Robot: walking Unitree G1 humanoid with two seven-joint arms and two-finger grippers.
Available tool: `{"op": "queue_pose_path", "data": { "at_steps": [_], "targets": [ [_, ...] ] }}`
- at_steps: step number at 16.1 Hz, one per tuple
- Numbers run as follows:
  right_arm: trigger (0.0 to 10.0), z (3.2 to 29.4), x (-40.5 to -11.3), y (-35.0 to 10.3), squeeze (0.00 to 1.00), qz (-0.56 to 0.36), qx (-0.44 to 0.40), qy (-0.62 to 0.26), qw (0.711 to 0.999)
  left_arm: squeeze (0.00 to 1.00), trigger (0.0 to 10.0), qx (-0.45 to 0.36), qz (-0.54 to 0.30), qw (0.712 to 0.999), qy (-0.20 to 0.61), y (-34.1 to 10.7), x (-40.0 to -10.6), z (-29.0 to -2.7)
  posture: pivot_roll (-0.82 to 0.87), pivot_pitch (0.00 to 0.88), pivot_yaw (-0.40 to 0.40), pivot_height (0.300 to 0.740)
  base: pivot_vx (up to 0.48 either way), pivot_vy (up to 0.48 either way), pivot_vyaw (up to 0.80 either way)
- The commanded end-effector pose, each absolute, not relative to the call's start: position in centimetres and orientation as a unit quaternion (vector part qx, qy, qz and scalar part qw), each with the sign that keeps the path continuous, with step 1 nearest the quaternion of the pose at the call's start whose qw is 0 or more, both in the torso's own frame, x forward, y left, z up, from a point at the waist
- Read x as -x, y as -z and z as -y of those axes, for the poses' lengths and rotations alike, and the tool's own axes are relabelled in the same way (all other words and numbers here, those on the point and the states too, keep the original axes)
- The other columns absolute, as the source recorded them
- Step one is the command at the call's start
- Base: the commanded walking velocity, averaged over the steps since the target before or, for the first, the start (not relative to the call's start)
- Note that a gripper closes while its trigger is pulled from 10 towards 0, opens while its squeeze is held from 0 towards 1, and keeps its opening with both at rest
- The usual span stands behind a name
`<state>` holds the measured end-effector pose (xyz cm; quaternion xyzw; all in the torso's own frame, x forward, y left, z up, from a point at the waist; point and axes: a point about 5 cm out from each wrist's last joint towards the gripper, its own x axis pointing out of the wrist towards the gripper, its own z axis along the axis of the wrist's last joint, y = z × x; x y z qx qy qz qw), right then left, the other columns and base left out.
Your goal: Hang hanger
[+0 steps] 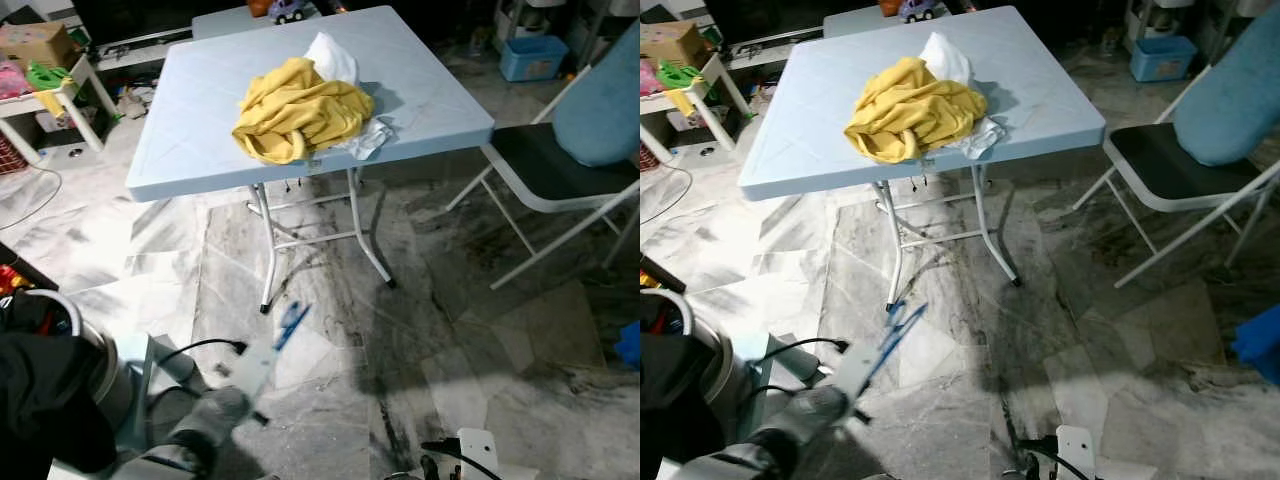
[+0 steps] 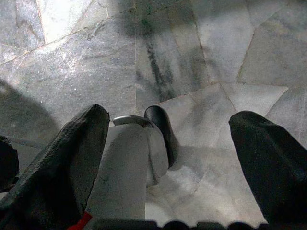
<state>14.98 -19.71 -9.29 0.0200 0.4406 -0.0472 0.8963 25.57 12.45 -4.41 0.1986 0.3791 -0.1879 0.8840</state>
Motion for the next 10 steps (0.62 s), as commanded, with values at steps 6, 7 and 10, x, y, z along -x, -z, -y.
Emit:
{"op": "queue_pose_path", "data": {
  "at_steps": [6,7,10],
  "targets": [
    [10.0,20.2,-13.1,9.9,0.0,-0.462,-0.021,0.066,0.884,0.0,10.0,-0.22,-0.41,0.862,0.202,6.8,-22.0,-12.9,-0.3,0.104,0.151,0.74,0.0,0.0,-0.8],
    [10.0,20.3,-12.9,10.0,0.0,-0.463,-0.022,0.068,0.883,0.0,10.0,-0.222,-0.413,0.86,0.2,6.9,-21.7,-13.5,-0.3,0.102,0.149,0.74,0.0,0.0,-0.8],
    [10.0,20.7,-12.0,10.2,0.0,-0.479,-0.016,0.074,0.875,0.0,10.0,-0.236,-0.421,0.854,0.192,7.0,-21.3,-16.4,-0.3,0.106,0.152,0.74,0.0,0.0,-0.8]
  ]
}}
